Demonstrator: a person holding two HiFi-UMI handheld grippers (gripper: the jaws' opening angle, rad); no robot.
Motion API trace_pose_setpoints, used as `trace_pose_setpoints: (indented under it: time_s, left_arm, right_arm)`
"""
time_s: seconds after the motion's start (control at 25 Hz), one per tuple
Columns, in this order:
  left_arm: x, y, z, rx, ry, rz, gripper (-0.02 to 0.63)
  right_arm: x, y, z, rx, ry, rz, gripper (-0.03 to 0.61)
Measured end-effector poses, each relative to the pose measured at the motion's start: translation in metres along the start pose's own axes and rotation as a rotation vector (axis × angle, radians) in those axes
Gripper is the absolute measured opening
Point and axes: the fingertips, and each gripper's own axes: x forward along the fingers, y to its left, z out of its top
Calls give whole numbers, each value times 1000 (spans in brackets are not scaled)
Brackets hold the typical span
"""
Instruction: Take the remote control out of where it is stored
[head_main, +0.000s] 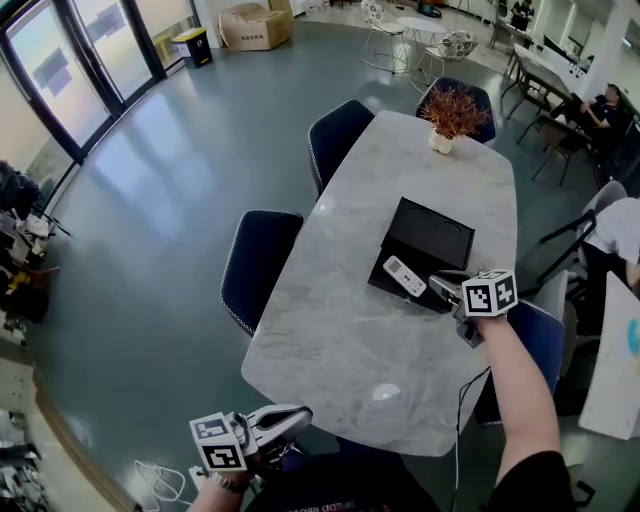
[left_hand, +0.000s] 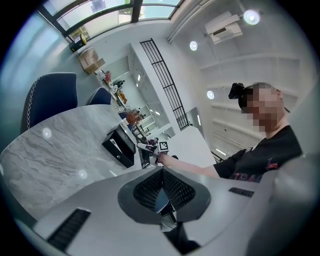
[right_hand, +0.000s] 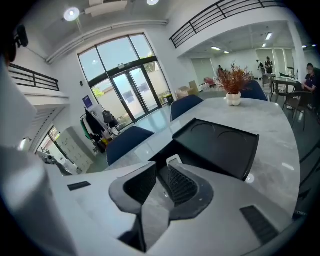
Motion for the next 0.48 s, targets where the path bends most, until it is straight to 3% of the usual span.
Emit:
trace_pose_setpoints:
  time_s: [0.2,0.48]
  left_arm:
    - [0,6,-7,-10,-30,43,3]
    - [-1,6,-13,-22,-67,91,3]
  right_arm:
    - [29,-34,-5,-52,126,-36,100]
    - [66,-51,-21,-56,288,-23,140]
